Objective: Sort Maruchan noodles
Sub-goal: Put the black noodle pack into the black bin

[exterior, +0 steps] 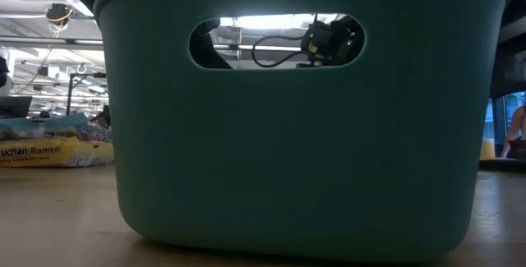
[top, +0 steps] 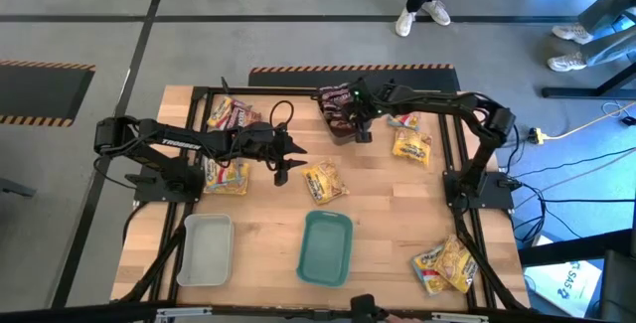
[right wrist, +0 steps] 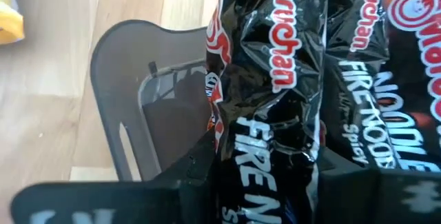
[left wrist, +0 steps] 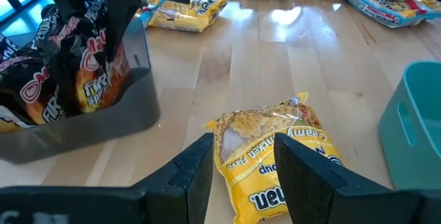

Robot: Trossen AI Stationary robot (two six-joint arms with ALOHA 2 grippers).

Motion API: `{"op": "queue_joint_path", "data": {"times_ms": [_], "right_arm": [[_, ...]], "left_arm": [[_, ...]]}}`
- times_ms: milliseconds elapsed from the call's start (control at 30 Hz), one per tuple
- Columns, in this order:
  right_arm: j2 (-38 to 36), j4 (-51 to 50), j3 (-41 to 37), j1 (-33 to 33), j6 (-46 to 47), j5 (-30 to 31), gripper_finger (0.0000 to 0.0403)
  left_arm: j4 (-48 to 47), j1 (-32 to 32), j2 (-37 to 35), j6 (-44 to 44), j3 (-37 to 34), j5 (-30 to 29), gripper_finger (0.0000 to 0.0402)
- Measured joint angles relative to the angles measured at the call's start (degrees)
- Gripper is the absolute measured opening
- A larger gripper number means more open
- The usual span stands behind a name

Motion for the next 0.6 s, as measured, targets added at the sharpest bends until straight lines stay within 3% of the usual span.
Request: {"op": "queue_joint_path", "data": {"times_ms": [433, 600], "right_arm": [[2.93, 4.70, 0.68, 0.04, -2.75, 1.07, 0.0099], [2.93, 5.01, 0.68, 0.04, -2.76, 0.96, 0.0149]], "left_arm": [[0.07, 0.00, 0.00, -0.11, 0.00, 0.35, 0.0147], [0.07, -0.02, 0.00, -0.09, 0.00, 0.46, 0.0147]]}}
